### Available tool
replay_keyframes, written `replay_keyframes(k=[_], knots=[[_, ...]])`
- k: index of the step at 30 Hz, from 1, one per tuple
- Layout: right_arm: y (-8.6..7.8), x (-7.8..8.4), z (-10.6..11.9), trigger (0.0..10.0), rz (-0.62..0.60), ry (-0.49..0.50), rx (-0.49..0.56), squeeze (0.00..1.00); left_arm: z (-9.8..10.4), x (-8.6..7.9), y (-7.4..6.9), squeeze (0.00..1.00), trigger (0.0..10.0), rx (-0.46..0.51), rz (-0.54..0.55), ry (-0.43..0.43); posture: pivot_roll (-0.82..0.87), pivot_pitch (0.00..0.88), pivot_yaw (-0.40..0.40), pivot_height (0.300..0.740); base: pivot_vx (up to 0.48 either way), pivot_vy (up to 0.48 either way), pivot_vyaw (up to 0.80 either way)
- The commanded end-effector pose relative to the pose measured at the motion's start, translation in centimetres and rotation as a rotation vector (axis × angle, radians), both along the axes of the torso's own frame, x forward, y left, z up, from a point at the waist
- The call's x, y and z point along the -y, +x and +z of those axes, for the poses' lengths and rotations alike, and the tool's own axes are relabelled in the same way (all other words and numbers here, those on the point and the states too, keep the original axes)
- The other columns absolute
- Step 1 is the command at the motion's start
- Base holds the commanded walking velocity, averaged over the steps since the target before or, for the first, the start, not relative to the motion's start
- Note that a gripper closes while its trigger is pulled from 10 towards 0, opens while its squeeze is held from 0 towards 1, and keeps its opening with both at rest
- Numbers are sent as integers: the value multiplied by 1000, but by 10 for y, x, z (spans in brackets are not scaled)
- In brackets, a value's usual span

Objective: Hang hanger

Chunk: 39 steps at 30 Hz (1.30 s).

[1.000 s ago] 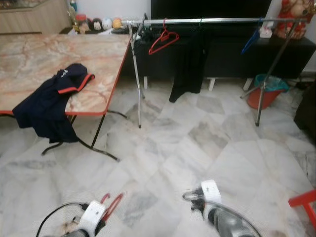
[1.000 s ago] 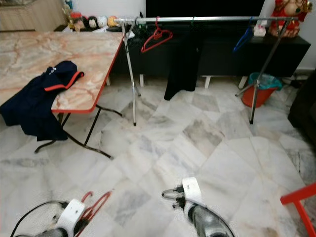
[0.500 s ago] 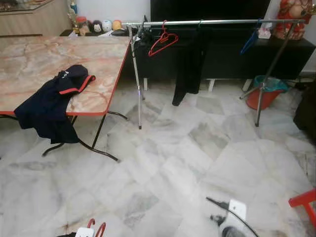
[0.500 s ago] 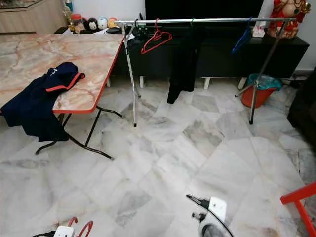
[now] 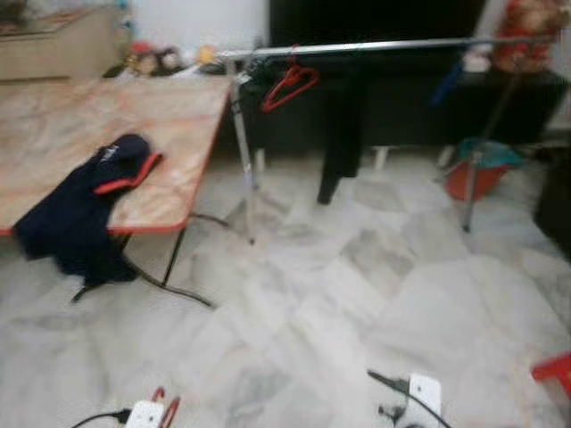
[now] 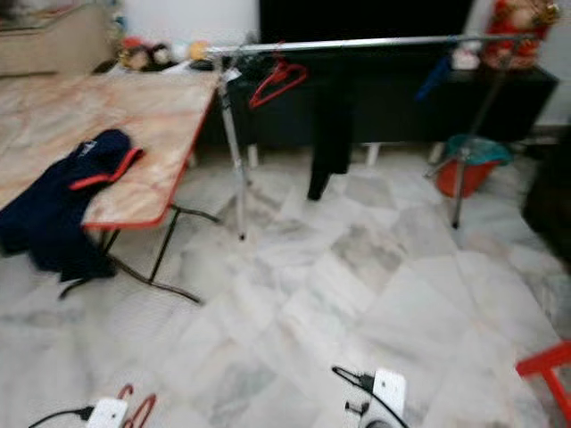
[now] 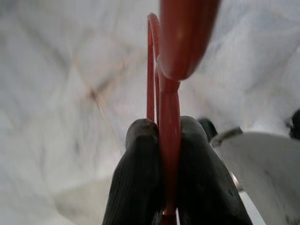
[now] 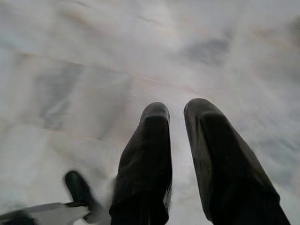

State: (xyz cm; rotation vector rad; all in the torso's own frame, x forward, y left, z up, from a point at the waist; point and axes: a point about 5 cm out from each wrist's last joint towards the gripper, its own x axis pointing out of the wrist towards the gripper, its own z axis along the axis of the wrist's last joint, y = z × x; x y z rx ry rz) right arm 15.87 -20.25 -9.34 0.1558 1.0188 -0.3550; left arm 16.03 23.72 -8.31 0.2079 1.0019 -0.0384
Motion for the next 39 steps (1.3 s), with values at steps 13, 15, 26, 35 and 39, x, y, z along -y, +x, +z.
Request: replay_keyframes(k=[13, 15, 26, 35, 39], knots=[[9, -4, 3, 10000, 41, 14, 21, 0, 17, -41, 10, 0, 10000, -21, 40, 25, -38, 0, 28, 740, 261, 0, 0], [9, -5, 3, 10000, 40, 15, 19, 0, 21, -48, 14, 0, 10000, -15, 47, 29, -39, 0, 29, 740, 261, 0, 0], [6, -10, 1, 10000, 64, 23, 3, 0, 16, -40, 7, 0, 10000, -25, 24, 17, -39, 0, 42, 740, 262, 0, 0], [7, -12, 1, 10000, 96, 15, 2, 0, 16, -41, 8, 0, 10000, -22, 38, 20, -35, 0, 41, 740, 265, 0, 0], [8, -12, 1, 10000, 97, 15, 2, 0, 16, -40, 9, 0, 10000, -20, 35, 18, -29, 0, 39, 740, 266, 0, 0]])
